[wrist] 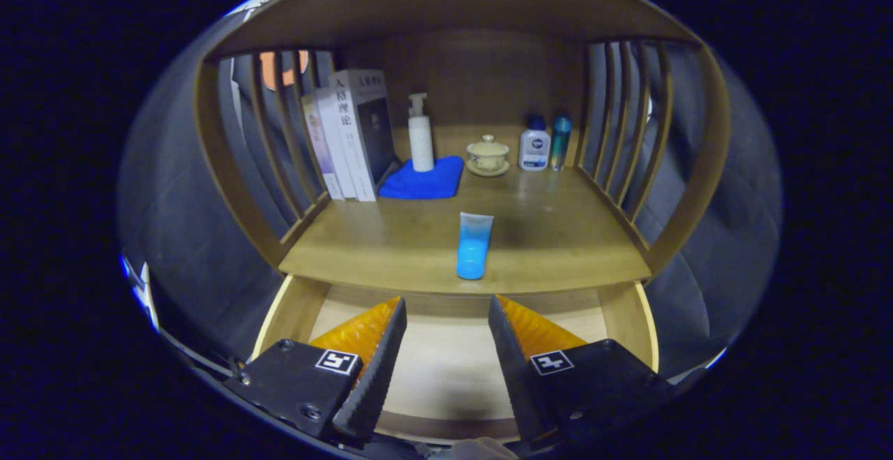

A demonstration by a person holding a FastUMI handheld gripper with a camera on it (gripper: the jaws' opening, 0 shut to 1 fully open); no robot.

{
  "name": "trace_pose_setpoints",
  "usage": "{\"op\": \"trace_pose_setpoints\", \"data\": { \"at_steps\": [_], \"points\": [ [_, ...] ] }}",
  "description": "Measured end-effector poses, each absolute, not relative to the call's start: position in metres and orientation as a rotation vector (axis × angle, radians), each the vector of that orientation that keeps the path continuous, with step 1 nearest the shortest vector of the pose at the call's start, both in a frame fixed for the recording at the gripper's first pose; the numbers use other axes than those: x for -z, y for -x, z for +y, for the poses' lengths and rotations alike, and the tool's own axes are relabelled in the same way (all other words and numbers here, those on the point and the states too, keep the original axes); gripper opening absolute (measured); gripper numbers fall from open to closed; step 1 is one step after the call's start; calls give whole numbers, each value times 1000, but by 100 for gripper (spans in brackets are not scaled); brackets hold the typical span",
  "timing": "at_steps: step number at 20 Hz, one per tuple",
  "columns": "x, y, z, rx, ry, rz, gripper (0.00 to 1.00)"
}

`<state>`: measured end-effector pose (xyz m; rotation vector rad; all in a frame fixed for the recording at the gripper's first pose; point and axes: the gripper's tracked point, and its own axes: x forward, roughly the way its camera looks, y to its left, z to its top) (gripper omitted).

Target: Pull open the drawer, take out the items inside it, and place them on the countertop above the cabinet.

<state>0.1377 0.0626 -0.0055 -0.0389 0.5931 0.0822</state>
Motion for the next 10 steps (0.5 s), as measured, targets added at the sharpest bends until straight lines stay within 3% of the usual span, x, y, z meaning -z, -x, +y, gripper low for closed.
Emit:
{"op": "trace_pose_setpoints", "data": {
  "at_steps": [4, 9, 10],
  "points": [
    [-33, -82, 68, -109, 41, 386, 76],
    [-58, -11, 65, -110, 23, 179, 100],
    [-54, 3, 64, -119, 17, 161, 100]
  ]
}}
